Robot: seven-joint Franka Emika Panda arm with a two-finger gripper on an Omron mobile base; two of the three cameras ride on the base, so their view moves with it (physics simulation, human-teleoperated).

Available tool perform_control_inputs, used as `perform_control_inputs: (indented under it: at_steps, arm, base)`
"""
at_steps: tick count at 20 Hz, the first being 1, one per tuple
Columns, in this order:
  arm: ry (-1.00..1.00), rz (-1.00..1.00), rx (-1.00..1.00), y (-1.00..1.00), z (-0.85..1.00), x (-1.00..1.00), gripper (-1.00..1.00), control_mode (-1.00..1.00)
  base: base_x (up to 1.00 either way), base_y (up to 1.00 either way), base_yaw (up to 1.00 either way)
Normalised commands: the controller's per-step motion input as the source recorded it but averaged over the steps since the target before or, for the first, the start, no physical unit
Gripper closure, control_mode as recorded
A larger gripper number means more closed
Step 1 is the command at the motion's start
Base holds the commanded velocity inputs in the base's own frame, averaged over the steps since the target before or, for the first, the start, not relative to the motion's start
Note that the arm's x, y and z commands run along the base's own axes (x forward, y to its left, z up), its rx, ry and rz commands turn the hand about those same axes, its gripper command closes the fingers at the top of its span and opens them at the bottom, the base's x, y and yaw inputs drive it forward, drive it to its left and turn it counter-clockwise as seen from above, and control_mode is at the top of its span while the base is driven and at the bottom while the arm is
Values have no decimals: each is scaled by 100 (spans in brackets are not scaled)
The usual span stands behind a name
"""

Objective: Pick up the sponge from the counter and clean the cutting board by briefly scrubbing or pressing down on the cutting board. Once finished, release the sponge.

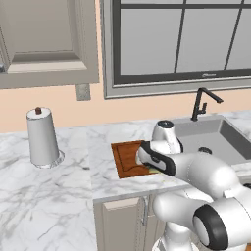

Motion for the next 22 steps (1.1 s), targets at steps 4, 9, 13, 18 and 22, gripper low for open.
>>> perform_control_inputs:
  at_steps: [4,9,13,18,22]
  arm:
    - [0,0,0,0,-2,2,100,-100]
    - [0,0,0,-2,-5,1,100,-100]
    - [0,0,0,-2,-16,0,100,-100]
    - [0,0,0,0,-28,0,100,-100]
    - [0,0,0,0,-8,0,100,-100]
  base:
    - [0,0,0]
    - [0,0,0]
    - [0,0,0]
    - [0,0,0]
    - [0,0,0]
